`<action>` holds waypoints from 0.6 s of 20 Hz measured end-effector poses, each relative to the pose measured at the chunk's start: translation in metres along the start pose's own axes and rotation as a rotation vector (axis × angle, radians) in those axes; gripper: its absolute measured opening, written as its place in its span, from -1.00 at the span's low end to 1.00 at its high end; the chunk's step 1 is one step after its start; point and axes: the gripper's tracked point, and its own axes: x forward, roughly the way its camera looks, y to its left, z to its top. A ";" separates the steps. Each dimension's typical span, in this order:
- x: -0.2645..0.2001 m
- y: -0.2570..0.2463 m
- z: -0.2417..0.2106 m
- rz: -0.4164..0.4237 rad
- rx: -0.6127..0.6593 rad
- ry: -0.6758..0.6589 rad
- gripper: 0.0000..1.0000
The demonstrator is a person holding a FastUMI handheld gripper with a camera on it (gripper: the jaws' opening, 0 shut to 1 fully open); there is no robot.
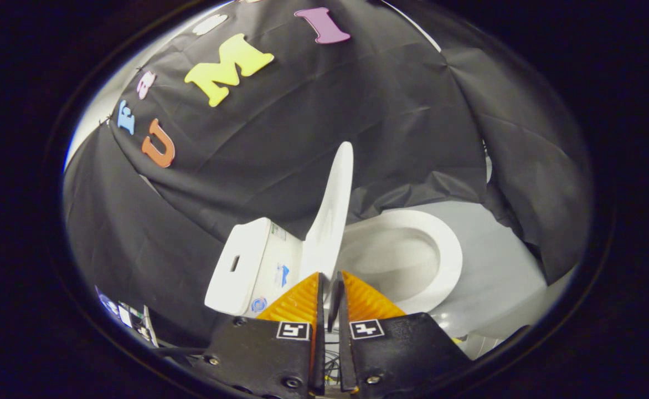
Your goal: Open the toilet lid.
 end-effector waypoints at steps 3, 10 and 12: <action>0.000 0.012 0.001 -0.020 -0.024 0.000 -0.73; -0.002 0.044 0.000 -0.078 -0.121 -0.018 -0.73; -0.001 0.054 0.003 -0.088 -0.120 -0.024 -0.73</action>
